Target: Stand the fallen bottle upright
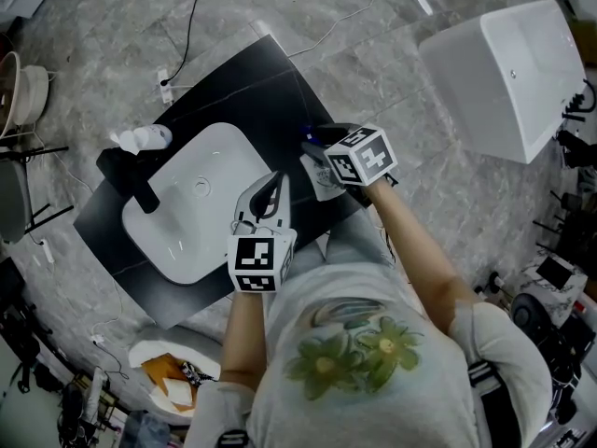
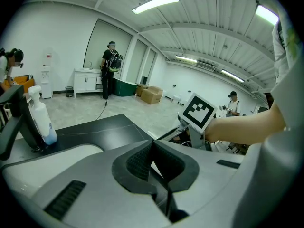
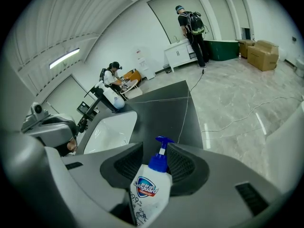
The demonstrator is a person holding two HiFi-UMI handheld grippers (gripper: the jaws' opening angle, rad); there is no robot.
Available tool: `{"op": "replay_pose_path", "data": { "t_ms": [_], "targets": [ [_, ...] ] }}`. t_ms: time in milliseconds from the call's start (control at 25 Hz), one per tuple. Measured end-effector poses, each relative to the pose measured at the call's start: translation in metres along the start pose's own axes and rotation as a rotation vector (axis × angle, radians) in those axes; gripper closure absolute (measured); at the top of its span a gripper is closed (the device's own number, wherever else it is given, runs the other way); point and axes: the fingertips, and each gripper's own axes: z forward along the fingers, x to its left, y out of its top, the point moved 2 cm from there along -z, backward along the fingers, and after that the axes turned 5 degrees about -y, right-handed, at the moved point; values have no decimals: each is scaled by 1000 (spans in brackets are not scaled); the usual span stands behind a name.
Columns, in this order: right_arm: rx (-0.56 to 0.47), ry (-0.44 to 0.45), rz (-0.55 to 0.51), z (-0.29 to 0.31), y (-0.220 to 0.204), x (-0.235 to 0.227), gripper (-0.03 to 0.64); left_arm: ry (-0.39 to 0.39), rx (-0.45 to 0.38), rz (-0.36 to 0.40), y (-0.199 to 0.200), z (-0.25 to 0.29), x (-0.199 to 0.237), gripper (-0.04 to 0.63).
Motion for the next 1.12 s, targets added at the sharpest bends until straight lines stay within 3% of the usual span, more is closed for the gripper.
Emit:
{"op": "replay_pose_path", "data": {
  "t_ms": [1120],
  "targets": [
    [165, 27, 55, 23, -8, -5, 472, 41, 0, -20, -9, -4, -6, 577]
  ]
}}
